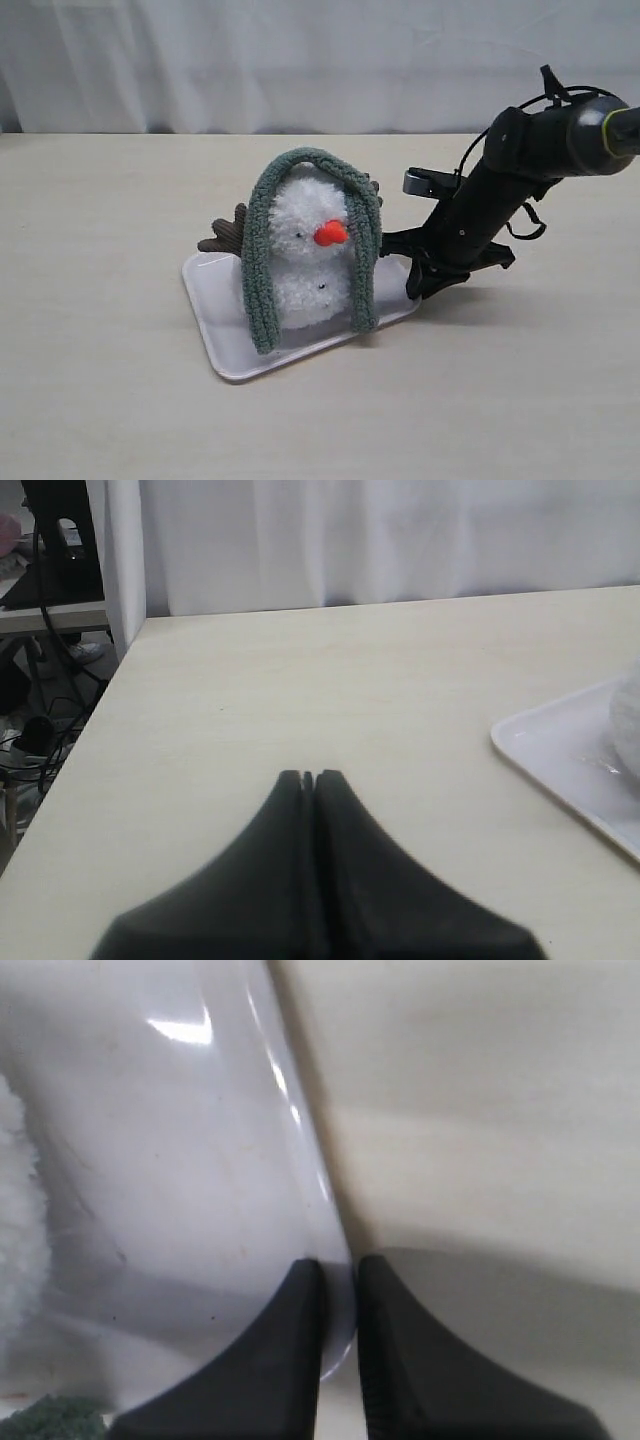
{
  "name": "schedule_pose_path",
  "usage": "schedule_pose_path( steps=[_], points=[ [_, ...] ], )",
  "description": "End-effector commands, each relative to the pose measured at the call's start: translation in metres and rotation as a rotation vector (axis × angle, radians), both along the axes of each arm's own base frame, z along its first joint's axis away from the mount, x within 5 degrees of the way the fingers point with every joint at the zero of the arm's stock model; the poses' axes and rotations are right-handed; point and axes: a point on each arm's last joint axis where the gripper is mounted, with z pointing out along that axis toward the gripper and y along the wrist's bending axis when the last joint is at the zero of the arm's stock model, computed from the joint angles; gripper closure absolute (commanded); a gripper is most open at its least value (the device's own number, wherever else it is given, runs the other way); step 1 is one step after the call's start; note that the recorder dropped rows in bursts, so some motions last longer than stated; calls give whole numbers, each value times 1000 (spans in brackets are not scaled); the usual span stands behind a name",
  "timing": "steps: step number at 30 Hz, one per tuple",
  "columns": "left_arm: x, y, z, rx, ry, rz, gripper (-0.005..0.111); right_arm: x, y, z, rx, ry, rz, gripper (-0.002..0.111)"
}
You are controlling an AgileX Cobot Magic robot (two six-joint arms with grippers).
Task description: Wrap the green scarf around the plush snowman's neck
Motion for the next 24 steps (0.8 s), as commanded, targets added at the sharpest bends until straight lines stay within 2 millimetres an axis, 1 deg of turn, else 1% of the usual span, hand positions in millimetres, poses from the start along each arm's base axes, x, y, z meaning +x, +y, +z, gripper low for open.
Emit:
schedule_pose_path(
  steps=[1, 2, 3, 4, 7, 12, 18, 20, 24],
  points=[
    [0, 0, 1, 0, -11, -6, 107, -14, -6, 9, 26, -104, -80, 104],
    [0, 0, 1, 0, -11, -6, 107, -18, -9, 9, 36, -163, -134, 104],
    [0, 0, 1, 0, -11, -6, 107, -22, -10, 7, 37, -179, -157, 104],
    [0, 0, 1, 0, -11, -6, 107, -29, -12, 2, 34, -172, -176, 104],
    [0, 0, 1, 0, -11, -6, 107, -36, -13, -3, 27, -134, -167, 104],
    [0, 0, 1, 0, -11, -6, 107, -46, -10, -5, 34, -46, -132, 104],
    [0, 0, 1, 0, -11, -6, 107, -57, -12, -13, 43, -24, -176, 103],
    [0, 0, 1, 0, -11, -6, 107, -60, -13, -16, 37, -21, -182, 100],
    [0, 0, 1, 0, -11, -6, 107, -65, -14, -16, 35, -12, -169, 84]
  ],
)
